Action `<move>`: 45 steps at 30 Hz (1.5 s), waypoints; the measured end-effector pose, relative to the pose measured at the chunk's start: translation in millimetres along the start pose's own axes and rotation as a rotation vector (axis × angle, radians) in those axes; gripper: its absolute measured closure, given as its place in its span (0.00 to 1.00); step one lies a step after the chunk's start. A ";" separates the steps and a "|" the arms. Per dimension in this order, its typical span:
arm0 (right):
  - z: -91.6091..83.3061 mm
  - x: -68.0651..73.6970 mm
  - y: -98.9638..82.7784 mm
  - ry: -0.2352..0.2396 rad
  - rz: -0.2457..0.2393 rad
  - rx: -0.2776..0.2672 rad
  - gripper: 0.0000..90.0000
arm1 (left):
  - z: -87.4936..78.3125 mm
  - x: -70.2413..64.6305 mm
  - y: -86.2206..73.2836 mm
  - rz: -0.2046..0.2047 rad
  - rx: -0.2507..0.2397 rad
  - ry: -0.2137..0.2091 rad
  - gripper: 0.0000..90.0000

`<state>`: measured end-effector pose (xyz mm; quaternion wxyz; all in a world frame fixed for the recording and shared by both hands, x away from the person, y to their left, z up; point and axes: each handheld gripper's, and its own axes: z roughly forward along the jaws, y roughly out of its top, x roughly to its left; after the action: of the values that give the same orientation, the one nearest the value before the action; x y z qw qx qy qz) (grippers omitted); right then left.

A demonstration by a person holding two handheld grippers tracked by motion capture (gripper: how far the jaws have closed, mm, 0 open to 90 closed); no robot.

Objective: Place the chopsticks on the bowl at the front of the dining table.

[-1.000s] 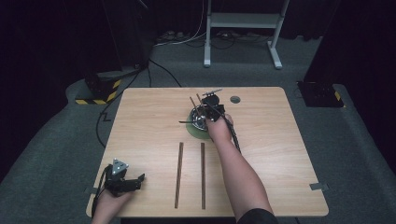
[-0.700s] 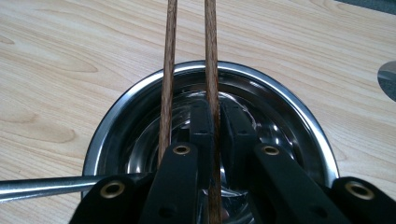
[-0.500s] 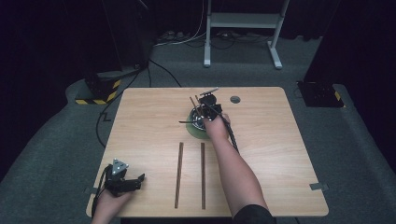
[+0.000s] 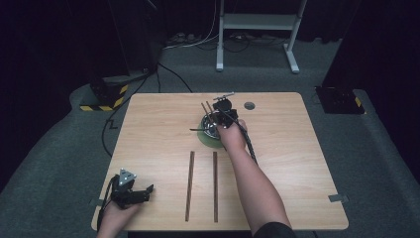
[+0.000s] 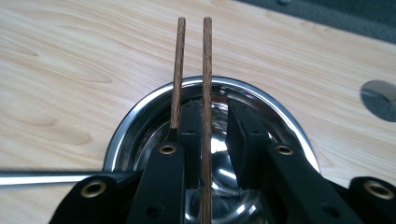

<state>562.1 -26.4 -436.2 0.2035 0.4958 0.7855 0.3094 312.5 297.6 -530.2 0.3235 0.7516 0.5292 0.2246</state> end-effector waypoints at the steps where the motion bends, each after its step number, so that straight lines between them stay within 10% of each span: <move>1: -5.6 -1.3 -2.5 0.004 0.000 -0.011 0.84 | 0.0 0.1 0.0 0.000 0.001 -0.001 0.10; 18: -70.4 -29.0 -100.9 0.085 -0.036 -0.064 0.96 | 0.1 -1.4 -0.1 0.010 -0.002 -0.014 0.09; 28: -79.7 -42.9 -135.3 0.091 -0.065 -0.161 0.94 | -4.7 -5.1 1.6 0.030 -0.019 -0.024 0.35; 30: -79.2 -44.8 -137.2 0.081 -0.066 -0.193 0.95 | -3.7 -10.7 8.4 0.011 0.000 -0.006 0.42; 35: -70.7 -50.9 -134.7 0.090 -0.020 -0.260 0.96 | 7.3 -34.1 31.1 0.120 0.014 -0.009 0.63; 45: -59.0 -50.0 -141.8 0.105 -0.042 -0.295 0.93 | 36.5 -58.8 93.8 0.079 -0.110 0.004 0.88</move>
<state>453.9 -133.3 -490.3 0.2391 0.4273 0.7511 0.4429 378.3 211.5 -487.2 0.3543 0.7524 0.4866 0.2674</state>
